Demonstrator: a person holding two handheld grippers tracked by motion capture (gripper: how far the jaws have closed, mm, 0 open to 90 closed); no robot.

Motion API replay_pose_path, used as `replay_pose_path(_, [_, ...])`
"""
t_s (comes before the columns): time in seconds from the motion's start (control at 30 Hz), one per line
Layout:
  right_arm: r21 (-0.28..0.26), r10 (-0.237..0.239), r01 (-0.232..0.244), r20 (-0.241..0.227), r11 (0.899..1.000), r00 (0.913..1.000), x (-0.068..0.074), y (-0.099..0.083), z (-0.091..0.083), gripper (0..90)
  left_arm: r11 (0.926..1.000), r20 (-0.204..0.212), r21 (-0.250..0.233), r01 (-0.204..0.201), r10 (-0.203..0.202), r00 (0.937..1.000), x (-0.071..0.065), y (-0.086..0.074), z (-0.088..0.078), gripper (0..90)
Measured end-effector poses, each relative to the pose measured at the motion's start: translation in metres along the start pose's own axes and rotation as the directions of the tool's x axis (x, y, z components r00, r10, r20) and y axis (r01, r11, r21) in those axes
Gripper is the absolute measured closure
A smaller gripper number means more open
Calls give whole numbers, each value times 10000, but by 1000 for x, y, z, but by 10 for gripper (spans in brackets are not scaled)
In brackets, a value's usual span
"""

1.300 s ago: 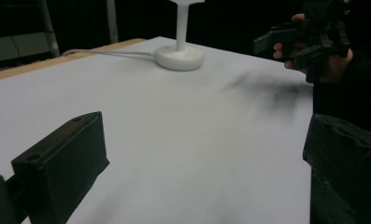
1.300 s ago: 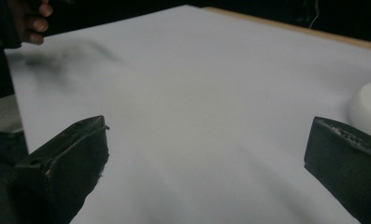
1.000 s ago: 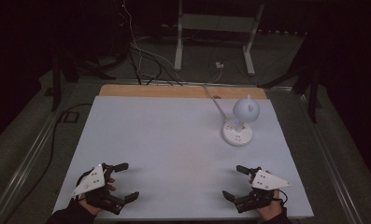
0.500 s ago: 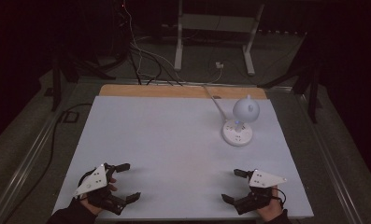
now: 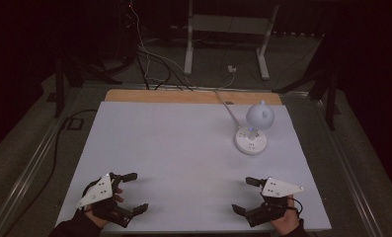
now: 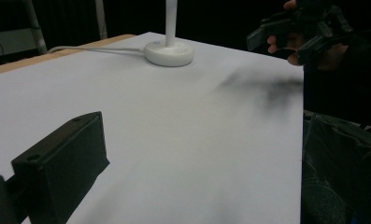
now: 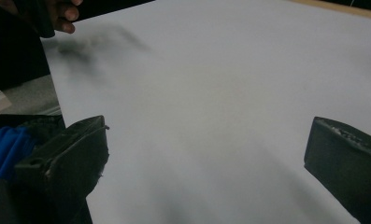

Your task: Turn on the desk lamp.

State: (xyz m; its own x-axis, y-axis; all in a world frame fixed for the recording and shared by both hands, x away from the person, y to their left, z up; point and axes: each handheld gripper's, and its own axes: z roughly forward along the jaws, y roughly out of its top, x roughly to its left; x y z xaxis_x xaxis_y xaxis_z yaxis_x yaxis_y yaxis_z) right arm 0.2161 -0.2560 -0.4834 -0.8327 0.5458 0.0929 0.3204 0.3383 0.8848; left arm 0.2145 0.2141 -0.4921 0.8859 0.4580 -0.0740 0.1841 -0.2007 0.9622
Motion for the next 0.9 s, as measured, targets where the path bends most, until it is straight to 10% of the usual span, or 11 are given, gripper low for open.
replay_pose_path(0.9, [-590, 80, -24, 950, 9983, 9954, -21, 29, -9, 0, 9999, 130, -71, 121, -120, 9998, 1, 0, 0, 4])
